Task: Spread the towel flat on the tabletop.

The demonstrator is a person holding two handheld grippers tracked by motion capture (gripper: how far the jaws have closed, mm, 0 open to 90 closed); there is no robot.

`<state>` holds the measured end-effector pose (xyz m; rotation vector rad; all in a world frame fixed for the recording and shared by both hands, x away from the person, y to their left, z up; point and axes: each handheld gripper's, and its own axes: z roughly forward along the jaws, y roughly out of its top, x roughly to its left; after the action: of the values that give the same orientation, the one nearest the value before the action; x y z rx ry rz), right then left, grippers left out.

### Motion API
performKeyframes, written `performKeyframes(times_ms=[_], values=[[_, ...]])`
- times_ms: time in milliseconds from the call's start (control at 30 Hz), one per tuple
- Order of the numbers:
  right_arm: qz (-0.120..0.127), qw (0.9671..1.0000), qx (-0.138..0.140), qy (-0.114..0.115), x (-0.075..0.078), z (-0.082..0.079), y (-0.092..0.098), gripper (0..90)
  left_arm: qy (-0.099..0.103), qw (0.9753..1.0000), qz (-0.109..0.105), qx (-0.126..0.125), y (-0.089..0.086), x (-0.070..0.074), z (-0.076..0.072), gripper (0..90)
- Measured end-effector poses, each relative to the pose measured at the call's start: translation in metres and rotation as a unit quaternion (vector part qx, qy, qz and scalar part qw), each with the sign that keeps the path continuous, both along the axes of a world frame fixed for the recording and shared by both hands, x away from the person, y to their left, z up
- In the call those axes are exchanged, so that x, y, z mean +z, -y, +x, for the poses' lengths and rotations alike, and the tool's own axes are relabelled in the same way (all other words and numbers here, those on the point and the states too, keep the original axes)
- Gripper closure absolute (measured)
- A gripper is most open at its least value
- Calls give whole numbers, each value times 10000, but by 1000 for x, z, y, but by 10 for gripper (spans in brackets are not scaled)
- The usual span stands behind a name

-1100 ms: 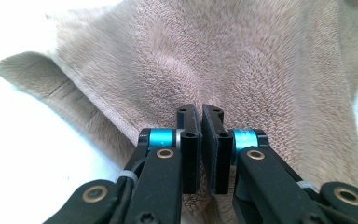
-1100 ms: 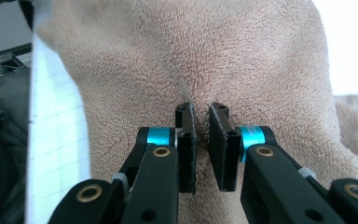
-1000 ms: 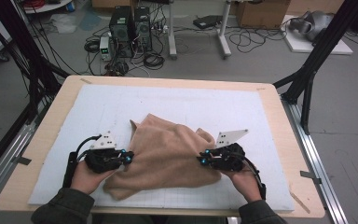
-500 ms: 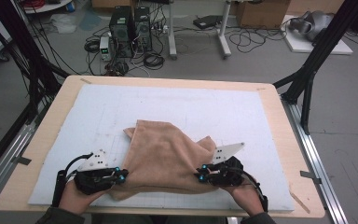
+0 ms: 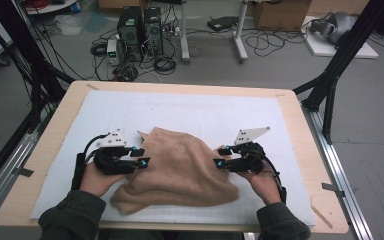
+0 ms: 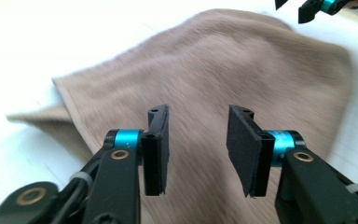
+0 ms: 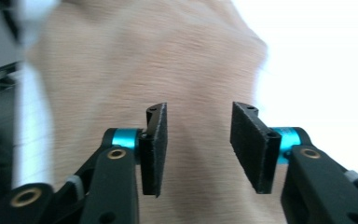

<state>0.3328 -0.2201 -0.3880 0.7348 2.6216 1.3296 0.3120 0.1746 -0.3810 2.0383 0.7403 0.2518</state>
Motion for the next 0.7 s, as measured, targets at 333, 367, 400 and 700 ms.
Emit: performKeyframes(times_ms=[333,367,400,700], values=[[34,9976,336,-598,-29,13,-3,753,-924,9903,1001,-270,18,-48,29,704],[39,9978,357,-566,-27,12,-4,765,-813,9914,990,-254,19,-48,27,755],[24,9980,374,-517,-26,11,-5,769,-794,9913,1018,-272,19,-47,26,808],[-29,9993,280,-254,-4,10,-4,772,-435,9967,685,20,5,-24,13,852]])
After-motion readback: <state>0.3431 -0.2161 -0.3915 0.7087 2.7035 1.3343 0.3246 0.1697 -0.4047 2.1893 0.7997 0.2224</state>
